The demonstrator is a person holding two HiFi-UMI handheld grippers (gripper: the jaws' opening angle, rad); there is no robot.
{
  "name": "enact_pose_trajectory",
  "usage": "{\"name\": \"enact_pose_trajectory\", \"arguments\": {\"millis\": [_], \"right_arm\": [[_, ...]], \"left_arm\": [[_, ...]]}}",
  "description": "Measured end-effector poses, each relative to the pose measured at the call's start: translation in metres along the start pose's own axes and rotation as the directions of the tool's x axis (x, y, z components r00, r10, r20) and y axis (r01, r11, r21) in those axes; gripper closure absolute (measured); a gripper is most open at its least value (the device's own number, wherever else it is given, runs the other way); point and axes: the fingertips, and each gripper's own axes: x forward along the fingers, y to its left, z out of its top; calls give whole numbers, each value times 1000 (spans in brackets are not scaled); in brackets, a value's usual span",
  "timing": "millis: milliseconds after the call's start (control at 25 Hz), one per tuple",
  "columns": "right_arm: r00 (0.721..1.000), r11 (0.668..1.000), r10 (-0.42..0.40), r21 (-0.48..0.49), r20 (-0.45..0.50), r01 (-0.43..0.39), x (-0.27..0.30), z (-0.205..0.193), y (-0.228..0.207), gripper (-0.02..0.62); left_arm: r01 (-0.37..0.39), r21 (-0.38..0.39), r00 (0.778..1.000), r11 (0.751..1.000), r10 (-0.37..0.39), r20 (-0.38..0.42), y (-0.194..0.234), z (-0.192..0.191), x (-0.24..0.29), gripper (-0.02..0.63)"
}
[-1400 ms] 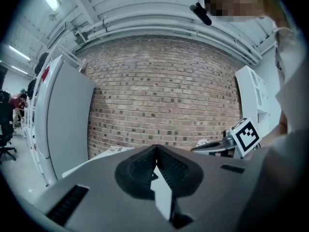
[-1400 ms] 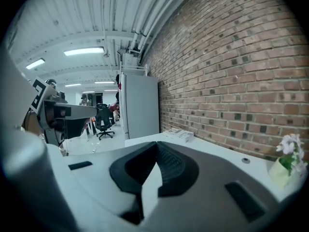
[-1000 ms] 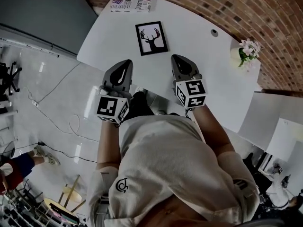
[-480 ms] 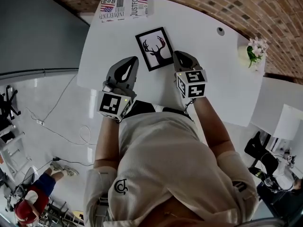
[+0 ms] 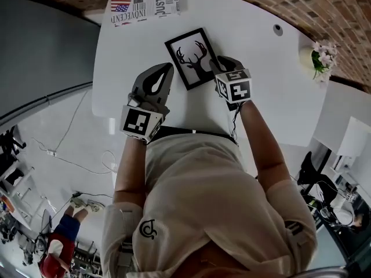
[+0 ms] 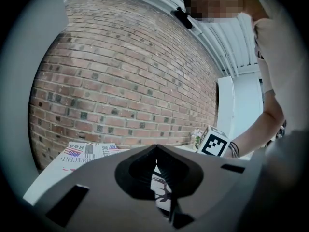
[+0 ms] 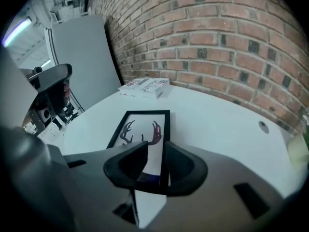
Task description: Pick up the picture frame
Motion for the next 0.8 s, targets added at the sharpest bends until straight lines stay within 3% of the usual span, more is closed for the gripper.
{"name": "enact_pose_trajectory", "arguments": {"millis": [360,640,800], "right_arm": [[983,999,-30,19,-182,34,36,-33,-17,459],[973,997,15,80,-230,4,40,-36,-14,477],[973,997,2,72,-232,16,38,-36,-14,482]], "left_arm": [[16,-43,1000,999,-16,-13,13,-19,16,592],[51,-63,998,997,-53,-16,12,-24,20,592],[56,-64,998,996,-58,-20,8,-23,18,592]]}}
